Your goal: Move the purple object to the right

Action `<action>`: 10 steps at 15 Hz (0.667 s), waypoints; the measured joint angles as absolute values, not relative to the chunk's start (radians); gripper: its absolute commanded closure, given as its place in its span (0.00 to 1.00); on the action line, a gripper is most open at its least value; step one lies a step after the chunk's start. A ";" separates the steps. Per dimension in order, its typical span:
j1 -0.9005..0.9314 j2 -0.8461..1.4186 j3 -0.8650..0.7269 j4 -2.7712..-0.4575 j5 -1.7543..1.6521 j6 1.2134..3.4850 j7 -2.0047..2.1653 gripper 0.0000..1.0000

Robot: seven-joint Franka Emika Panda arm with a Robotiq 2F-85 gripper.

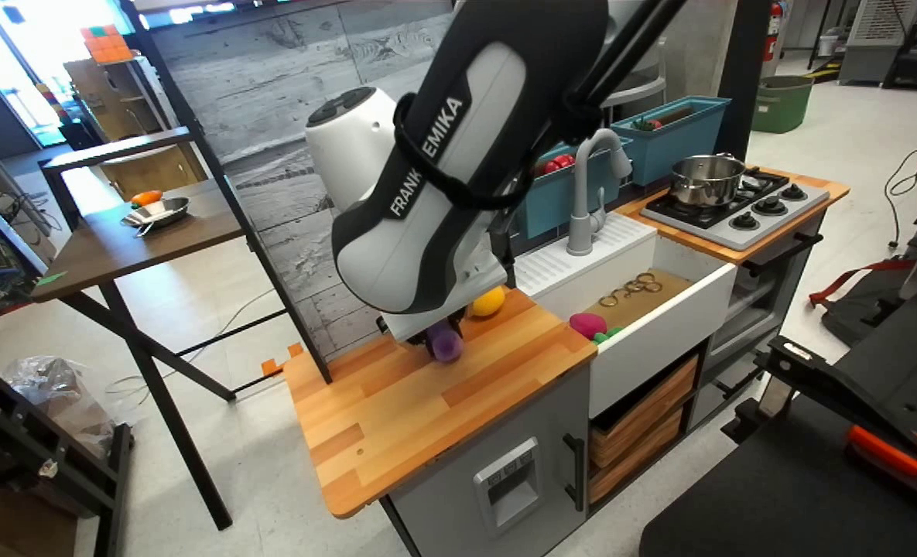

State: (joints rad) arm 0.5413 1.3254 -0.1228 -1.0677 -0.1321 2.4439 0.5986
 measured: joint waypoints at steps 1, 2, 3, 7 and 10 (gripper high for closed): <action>0.542 1.325 -0.123 -1.060 -0.132 2.436 0.598 0.91; 0.542 1.324 -0.123 -1.056 -0.132 2.431 0.597 0.92; 0.543 1.320 -0.123 -1.055 -0.132 2.429 0.596 0.93; 0.543 1.262 -0.106 -1.109 -0.129 2.408 0.585 0.94; 0.540 1.158 -0.084 -1.239 -0.119 2.333 0.585 0.94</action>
